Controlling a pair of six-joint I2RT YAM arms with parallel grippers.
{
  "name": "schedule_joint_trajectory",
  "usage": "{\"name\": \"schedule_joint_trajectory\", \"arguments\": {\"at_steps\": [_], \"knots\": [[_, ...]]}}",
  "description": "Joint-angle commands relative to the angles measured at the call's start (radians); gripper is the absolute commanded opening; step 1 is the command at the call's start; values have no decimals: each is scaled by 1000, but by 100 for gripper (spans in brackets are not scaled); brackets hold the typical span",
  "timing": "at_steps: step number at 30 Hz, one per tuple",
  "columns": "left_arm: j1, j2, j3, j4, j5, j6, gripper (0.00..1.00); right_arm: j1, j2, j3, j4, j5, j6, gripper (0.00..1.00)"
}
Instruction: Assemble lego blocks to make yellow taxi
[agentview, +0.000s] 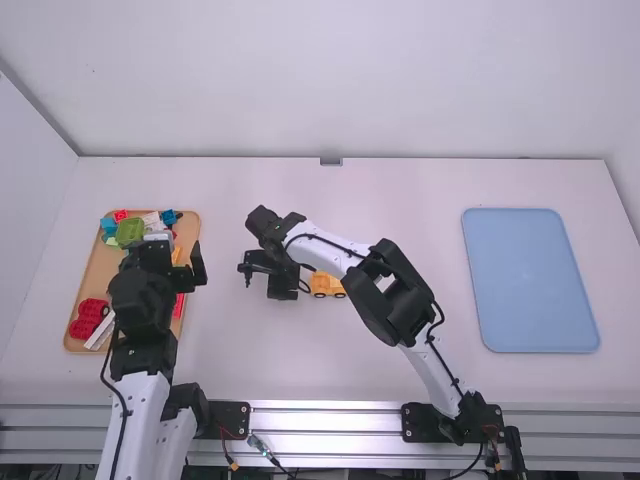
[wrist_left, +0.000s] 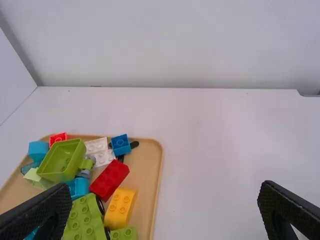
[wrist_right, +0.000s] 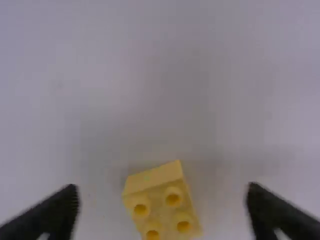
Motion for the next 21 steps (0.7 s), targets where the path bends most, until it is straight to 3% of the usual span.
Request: {"name": "schedule_joint_trajectory", "arguments": {"at_steps": [1,7,11,13,16,21], "knots": [[5,0,-6,4,-3,-3,99,1,16,29,1,-3,-27,99],[5,0,-6,-7,-6,-3,99,-47,-12,111,-7,-119,-34,99],[-2,1,-6,-36,43,-48,99,-135,-105,141,-10,-313,-34,99],[-2,8,-5,-33,152,29,99,-190,-148,136,-1,-410,-45,99],[-2,57,16,-35,369,121,99,-287,-227,91,33,-504,-47,99],[-3,216,104,-74,529,210,99,-386,-328,-68,222,-437,107,99]]}}
